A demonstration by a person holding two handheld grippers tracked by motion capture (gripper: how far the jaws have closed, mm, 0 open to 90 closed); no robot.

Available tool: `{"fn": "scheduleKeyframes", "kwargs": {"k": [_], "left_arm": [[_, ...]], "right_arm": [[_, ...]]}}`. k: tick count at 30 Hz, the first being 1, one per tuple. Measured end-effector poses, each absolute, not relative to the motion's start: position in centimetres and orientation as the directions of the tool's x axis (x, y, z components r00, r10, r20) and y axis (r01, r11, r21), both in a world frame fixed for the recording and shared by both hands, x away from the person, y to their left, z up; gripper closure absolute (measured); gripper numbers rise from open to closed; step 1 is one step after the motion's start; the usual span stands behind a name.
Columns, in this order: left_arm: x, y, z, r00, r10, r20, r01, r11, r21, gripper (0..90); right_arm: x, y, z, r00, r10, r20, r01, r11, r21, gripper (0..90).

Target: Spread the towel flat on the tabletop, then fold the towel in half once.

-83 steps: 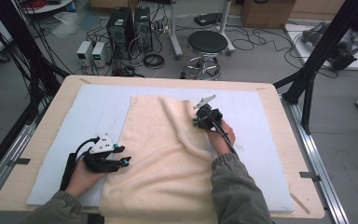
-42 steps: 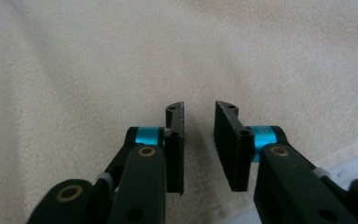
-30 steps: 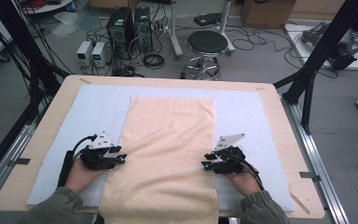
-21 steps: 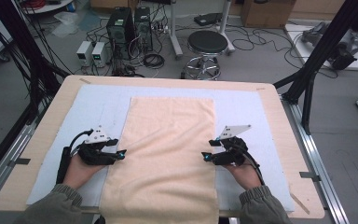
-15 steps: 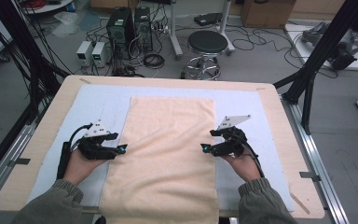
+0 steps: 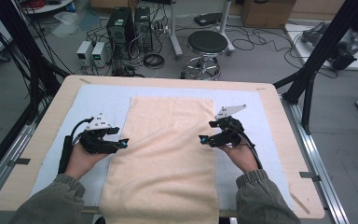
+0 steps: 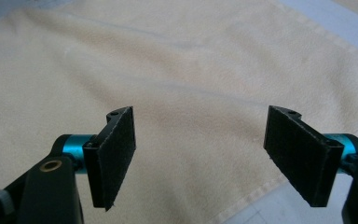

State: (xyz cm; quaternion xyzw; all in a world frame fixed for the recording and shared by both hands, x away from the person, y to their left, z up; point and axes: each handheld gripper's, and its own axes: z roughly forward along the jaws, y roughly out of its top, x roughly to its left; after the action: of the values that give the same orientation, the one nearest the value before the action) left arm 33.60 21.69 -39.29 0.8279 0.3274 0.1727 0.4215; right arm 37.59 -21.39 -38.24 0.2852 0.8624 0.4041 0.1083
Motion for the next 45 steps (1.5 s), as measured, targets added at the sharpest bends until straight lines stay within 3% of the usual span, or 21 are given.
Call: {"fn": "scheduleKeyframes", "kwargs": {"k": [13, 22, 36, 45], "left_arm": [[35.9, 21.9, -36.7, 0.706, 0.708, 0.011, 0.391, -0.402, 0.828, 38.7], [40.1, 21.6, -34.7, 0.673, 0.740, 0.027, 0.408, -0.401, 0.820, 39.8], [45.4, 20.0, -40.8, 0.619, 0.785, 0.027, 0.497, -0.418, 0.761, 40.7], [46.1, 19.1, -43.1, 0.603, 0.798, 0.025, 0.549, -0.437, 0.712, 51.5]], "right_arm": [[39.2, -21.8, -36.3, -0.802, 0.598, 0.005, 0.386, 0.511, 0.768, 24.9], [43.0, -21.6, -33.9, -0.768, 0.640, -0.030, 0.391, 0.505, 0.769, 27.0], [47.5, -21.4, -39.8, -0.705, 0.709, 0.007, 0.509, 0.499, 0.702, 29.2], [47.7, -22.2, -43.3, -0.651, 0.758, 0.040, 0.588, 0.471, 0.658, 40.4]]}}
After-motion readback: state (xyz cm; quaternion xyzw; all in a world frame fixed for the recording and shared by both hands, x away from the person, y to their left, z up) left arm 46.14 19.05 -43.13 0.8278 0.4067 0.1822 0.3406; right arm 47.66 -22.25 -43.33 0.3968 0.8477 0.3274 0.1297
